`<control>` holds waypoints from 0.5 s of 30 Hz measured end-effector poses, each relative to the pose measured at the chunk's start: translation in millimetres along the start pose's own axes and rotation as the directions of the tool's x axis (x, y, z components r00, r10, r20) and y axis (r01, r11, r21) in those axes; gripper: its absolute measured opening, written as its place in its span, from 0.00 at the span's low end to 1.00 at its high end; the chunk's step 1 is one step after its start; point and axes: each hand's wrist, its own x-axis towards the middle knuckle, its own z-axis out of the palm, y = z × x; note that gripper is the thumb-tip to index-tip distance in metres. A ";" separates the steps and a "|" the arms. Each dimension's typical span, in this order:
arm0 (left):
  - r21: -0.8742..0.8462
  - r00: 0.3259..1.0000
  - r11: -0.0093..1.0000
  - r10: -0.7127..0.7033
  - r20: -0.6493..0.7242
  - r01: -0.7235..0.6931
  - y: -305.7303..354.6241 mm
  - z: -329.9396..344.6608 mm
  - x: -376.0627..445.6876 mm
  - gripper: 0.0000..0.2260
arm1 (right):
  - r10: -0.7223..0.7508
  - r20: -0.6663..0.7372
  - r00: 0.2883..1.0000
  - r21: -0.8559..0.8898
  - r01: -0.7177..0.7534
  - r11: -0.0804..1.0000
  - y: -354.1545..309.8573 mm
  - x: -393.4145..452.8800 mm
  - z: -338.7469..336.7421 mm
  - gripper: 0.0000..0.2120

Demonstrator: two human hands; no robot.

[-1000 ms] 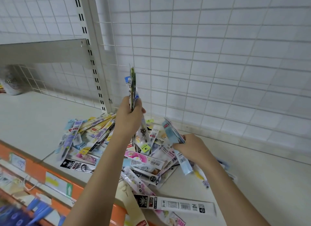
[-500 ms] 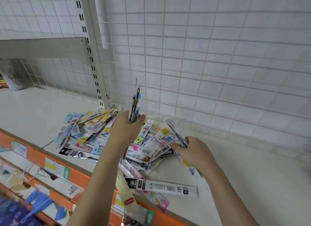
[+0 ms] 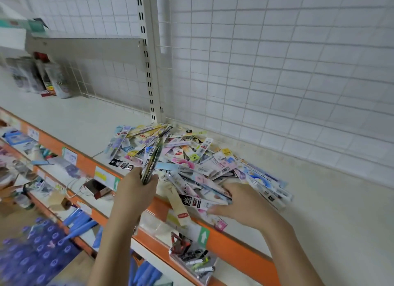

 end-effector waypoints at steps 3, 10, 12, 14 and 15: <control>-0.017 1.000 1.000 0.002 -0.011 -0.002 -9.4 2.3 -3.8 0.13 | -0.006 0.013 1.000 -0.069 0.007 0.998 -0.5 -5.0 3.9 0.22; 0.091 1.000 0.996 0.016 0.015 -0.018 4.2 15.2 -8.3 0.16 | 0.130 -0.204 0.970 0.091 -0.114 0.989 19.9 -19.3 -18.2 0.11; 0.136 0.998 0.990 0.018 0.054 -0.025 8.8 21.3 -8.3 0.17 | 0.172 -0.277 0.945 0.144 -0.136 0.980 28.6 -23.0 -19.7 0.10; 0.155 0.996 0.988 -0.009 0.087 -0.005 11.6 26.4 -7.8 0.16 | 0.194 -0.311 0.930 0.131 -0.160 0.978 33.6 -27.5 -18.1 0.09; 0.170 0.995 0.985 -0.029 0.100 0.012 12.2 28.3 -7.4 0.16 | 0.196 -0.323 0.926 0.119 -0.165 0.979 35.5 -29.3 -16.5 0.09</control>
